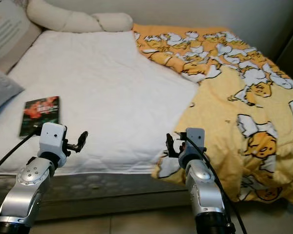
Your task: Clean up the room
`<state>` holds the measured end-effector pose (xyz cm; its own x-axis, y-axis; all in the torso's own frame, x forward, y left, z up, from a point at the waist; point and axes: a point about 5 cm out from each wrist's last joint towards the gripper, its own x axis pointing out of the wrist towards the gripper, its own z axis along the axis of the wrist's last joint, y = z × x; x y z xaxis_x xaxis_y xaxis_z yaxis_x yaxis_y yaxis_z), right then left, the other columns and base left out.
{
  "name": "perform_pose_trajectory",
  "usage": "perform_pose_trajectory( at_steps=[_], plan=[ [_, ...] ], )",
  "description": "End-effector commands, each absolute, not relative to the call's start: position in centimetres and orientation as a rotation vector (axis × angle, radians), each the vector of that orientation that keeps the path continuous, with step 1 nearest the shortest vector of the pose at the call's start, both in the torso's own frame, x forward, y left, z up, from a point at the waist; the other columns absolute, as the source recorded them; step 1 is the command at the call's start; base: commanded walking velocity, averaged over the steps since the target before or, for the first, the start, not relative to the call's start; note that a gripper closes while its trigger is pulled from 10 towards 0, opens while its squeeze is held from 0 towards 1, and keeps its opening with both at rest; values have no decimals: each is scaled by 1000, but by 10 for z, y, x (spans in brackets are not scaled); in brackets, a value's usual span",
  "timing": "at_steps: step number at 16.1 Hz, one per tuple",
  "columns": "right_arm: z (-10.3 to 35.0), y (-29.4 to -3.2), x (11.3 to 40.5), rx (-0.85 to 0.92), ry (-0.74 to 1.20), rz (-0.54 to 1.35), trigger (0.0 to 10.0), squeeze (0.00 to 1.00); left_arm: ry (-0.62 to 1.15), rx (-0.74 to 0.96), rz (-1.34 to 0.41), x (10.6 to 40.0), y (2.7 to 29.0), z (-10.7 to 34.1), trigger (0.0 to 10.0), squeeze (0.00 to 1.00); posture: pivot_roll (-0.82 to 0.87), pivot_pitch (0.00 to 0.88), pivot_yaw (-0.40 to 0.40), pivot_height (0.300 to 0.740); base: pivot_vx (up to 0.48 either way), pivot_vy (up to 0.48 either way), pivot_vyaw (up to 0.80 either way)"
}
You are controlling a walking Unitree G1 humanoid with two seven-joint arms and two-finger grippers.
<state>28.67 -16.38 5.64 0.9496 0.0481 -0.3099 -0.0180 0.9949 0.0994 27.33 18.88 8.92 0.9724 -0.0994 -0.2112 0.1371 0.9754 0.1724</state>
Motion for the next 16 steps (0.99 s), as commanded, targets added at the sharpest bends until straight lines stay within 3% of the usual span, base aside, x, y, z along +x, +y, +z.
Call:
perform_pose_trajectory(
  at_steps=[1, 6, 16],
  plan=[
    [59, -167, 288, 79, 312, 35, 10000, 0, 190, 172, -115, 277, 186, 91, 10000, 196, 53, 0, -28, 740, 0, 0, 0],
    [60, -166, 289, 52, 319, 60, 10000, 0, 169, 141, -107, 279, 187, 95, 10000, 227, 51, 0, -29, 740, 0, 0, -160],
    [65, -161, 292, 36, 304, 99, 10000, 0, 197, 139, -106, 278, 187, 90, 10000, 231, 51, 0, -30, 740, 288, 0, -63]
  ],
)
